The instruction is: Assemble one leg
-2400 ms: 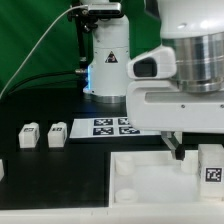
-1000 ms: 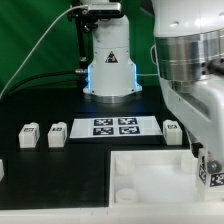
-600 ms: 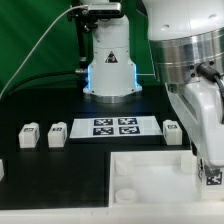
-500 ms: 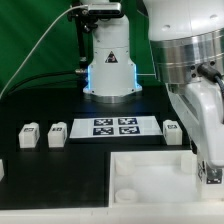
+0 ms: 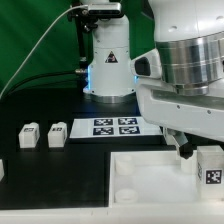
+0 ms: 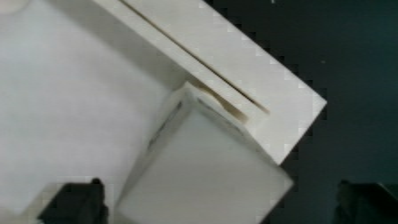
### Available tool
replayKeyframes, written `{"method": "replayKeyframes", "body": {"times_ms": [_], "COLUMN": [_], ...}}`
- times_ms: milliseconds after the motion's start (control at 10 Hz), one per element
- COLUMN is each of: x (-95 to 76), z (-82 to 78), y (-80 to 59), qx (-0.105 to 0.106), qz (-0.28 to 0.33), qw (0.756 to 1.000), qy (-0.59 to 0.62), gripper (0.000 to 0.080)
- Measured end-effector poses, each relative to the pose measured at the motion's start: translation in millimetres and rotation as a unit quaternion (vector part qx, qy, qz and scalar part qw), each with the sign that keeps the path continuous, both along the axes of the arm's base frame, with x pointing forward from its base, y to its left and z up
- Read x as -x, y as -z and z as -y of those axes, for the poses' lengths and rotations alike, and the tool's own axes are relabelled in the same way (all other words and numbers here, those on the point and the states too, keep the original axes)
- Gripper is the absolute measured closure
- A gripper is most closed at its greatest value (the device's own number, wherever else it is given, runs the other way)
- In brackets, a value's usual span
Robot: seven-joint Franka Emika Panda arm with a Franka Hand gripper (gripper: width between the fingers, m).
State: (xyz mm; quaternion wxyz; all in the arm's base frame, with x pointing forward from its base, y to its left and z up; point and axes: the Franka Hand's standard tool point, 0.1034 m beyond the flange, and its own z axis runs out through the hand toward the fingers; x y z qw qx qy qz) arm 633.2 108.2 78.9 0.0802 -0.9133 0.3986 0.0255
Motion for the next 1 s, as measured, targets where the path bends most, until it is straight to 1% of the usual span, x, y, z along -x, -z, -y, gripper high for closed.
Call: {"method": "replayKeyframes", "body": {"times_ms": [100, 200, 300, 400, 500, 600, 700, 800, 1000], "x": [2.0, 2.9, 3.3, 3.5, 3.4, 3.4, 3.3, 3.4, 3.1], "z": [-1.7, -5.2, -5.2, -5.1, -4.4, -4.5, -4.1, -2.2, 0.2], "y": [1.8, 1.9, 2.5, 3.2, 3.1, 3.1, 3.2, 3.4, 3.8], "qx": [0.013, 0.019, 0.022, 0.023, 0.023, 0.022, 0.022, 0.022, 0.02], "qz": [0.015, 0.024, 0.035, 0.038, 0.038, 0.037, 0.037, 0.034, 0.015], "qw": [0.994, 0.984, 0.967, 0.961, 0.961, 0.964, 0.964, 0.969, 0.993], "qy": [-0.105, -0.174, -0.252, -0.273, -0.273, -0.261, -0.261, -0.244, -0.116], "gripper": [0.015, 0.015, 0.015, 0.015, 0.0283, 0.0283, 0.0423, 0.0505, 0.0506]}}
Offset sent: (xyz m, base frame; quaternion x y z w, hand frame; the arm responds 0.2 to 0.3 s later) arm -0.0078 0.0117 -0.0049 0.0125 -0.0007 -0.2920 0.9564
